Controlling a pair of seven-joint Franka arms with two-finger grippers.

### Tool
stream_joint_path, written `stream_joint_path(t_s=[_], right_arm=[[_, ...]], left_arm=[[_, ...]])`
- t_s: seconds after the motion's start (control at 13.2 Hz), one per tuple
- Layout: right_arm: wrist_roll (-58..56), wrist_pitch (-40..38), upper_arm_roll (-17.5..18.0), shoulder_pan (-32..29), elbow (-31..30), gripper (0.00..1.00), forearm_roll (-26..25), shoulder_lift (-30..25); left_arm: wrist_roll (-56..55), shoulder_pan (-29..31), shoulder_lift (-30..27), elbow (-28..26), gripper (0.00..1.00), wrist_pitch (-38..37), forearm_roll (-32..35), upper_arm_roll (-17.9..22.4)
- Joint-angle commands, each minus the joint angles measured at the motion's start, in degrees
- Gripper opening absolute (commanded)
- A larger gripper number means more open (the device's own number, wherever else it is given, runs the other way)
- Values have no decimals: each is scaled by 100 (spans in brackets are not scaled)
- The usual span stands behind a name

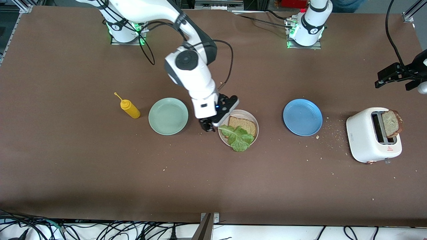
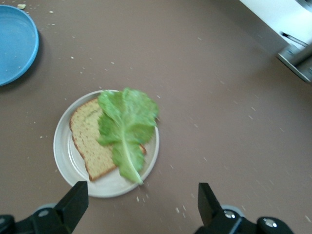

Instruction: Make sandwich in beige plate with both arms

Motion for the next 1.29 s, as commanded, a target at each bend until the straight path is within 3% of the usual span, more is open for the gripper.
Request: stream_joint_path(t_s=[0.0,0.3,0.53,0.68,0.99,1.22], right_arm=[[63,-1045,-21,-546,-166,100,371,-552],[72,-2856,-101,-1399,684,100,346,-695],[90,-3772,-573,-1866,977,100,319,-695],[72,-4159,-1135,-1867,977,100,319,-703],[55,-4547,-1813,-1876,1012,100,371,-712],[64,-4618,-1929,-1876,994,100,363,-914]], left_arm=[[148,28,-59,41,100,-62,-19,-22],[113,28,-42,67,100,0,8,-22],[130,28,-24,67,100,26,17,-13],[156,28,-85,76,100,-87,25,-30],[394,20,-208,94,100,-158,17,-92],[385,-25,-226,94,100,-219,25,-197]])
